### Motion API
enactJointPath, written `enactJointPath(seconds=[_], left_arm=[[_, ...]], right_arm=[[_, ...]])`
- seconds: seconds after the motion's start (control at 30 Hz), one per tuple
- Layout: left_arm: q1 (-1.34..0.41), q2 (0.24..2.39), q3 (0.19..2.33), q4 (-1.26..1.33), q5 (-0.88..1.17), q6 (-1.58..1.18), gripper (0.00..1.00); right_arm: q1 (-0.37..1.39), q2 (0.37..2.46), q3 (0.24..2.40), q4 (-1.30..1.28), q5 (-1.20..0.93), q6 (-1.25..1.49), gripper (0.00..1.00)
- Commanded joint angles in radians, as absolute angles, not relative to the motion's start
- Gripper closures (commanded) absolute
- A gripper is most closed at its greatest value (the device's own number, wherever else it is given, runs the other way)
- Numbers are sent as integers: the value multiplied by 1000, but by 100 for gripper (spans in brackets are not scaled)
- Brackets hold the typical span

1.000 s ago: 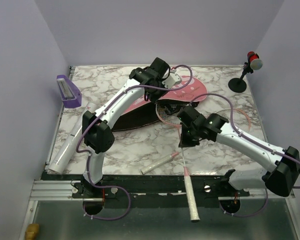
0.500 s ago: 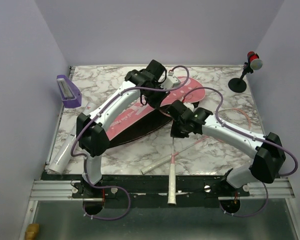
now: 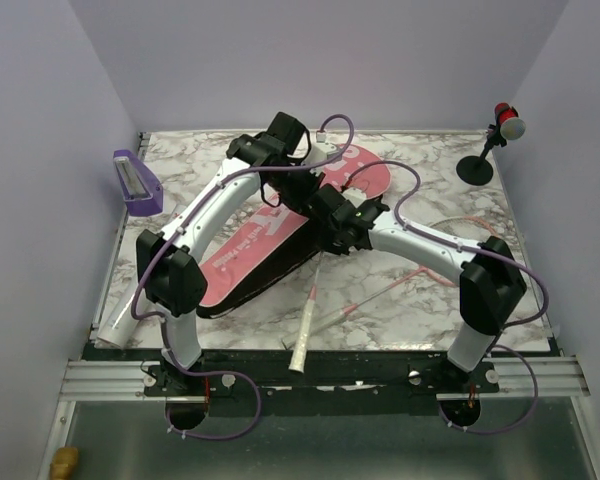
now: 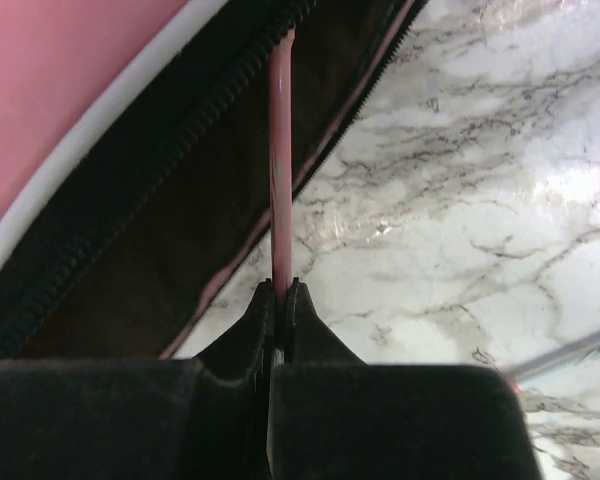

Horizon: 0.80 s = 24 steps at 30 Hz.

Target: Pack up the badminton gear

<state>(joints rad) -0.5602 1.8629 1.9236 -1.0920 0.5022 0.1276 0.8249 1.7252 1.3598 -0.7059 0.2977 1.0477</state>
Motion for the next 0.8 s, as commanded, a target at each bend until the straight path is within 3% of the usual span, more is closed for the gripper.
enactJointPath(seconds=[0.0,0.37,0.77], left_arm=[[-561,1795,1890,-1086,604,114,100],[-548,1764,1769,-1042,635,106,100],[-508,1729,1714,-1019,762,38,100]], right_arm=[[799,1779,1446,-638,364,1100,100],[781,1770,1459,-572,437,1132,99],[723,1548,1105,-206,494,1253,99]])
